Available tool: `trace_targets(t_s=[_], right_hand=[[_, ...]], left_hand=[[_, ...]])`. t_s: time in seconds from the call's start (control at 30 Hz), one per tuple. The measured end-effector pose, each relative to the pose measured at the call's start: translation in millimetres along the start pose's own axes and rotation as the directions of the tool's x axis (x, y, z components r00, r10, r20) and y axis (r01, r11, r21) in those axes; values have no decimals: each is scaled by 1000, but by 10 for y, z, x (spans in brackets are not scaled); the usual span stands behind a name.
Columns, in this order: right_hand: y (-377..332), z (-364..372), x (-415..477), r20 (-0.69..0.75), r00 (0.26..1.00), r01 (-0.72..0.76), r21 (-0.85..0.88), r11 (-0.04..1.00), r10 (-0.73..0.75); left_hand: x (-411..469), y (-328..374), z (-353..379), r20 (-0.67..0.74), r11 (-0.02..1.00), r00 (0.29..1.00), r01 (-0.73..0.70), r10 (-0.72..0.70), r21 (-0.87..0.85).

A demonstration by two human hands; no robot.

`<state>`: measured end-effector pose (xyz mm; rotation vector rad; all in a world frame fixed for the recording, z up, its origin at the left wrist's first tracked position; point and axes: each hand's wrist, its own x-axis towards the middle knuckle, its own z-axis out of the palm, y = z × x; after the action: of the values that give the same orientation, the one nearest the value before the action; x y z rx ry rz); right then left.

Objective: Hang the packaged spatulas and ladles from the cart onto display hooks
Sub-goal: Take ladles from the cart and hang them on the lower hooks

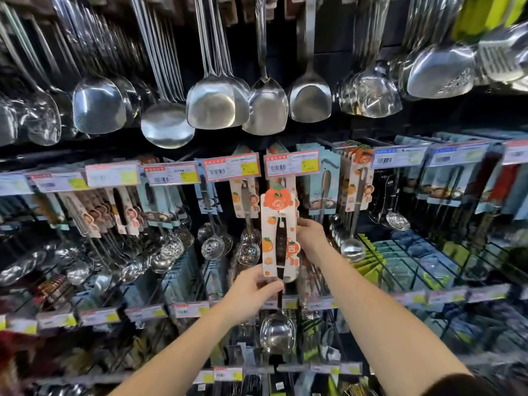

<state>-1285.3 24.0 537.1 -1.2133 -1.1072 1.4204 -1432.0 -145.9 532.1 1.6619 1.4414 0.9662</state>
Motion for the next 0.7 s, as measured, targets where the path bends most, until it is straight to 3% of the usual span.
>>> trace_targets(t_s=[0.13, 0.27, 0.33, 0.47, 0.7], right_hand=[[0, -27, -156, -74, 996, 45, 51, 998, -41], [-239, -113, -604, 114, 985, 93, 279, 956, -129], [-319, -150, -781, 199, 954, 184, 201, 962, -224], [-410, -152, -1057, 200, 894, 416, -39, 908, -401], [-582, -126, -1175, 161, 850, 507, 13, 862, -502]], left_hand=[[75, 11, 28, -11, 1000, 1000, -1, 1, 4], [165, 51, 44, -16, 1000, 1000, -16, 16, -10], [220, 66, 64, -27, 1000, 999, -27, 27, 5], [300, 28, 99, -28, 999, 999, -42, 42, 18], [383, 112, 45, -83, 994, 990, -112, 110, -18]])
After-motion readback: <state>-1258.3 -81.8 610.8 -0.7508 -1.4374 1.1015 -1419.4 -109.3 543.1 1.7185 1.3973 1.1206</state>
